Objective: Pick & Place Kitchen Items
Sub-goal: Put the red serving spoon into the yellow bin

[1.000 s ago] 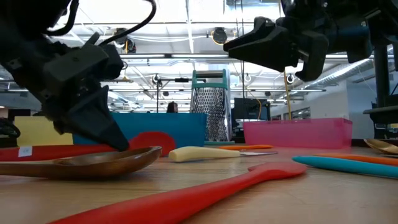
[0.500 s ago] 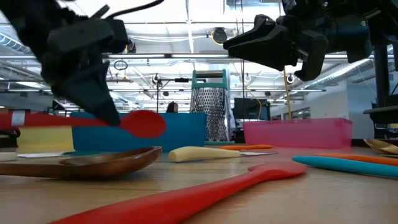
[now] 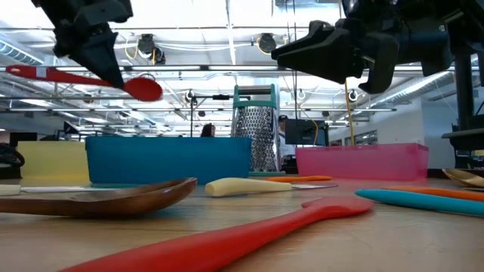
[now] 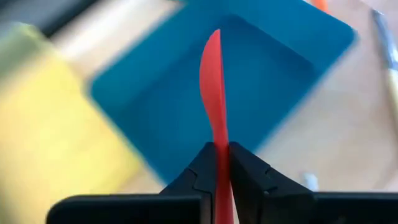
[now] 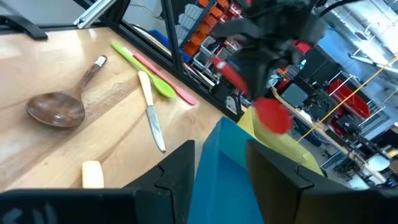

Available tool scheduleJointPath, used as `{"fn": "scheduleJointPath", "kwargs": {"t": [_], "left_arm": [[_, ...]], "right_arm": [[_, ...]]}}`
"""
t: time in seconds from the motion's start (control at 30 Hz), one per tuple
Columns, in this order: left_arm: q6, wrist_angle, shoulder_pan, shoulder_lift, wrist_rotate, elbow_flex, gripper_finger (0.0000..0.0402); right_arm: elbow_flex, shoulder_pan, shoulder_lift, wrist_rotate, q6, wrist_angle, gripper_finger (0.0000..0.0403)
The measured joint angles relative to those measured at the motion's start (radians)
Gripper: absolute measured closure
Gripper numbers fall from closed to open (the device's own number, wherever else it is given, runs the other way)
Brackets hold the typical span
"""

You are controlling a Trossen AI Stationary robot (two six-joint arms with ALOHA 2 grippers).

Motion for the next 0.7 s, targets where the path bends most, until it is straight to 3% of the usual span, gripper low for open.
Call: {"fn": "scheduleJointPath", "kwargs": {"t": [0.3,0.7], "left_arm": [[0.067,-0.189,0.292,-0.144,-0.064,0.0,0.0372],[0.337,-0.156,0.725,-0.042,0.016,0.0,0.037]], "right_arm": [[0.0,0.0,0.0,0.0,0.122,0.014,0.0267],[0.0,0.001,0.0,0.0,0.223,0.036,0.0266]]}}
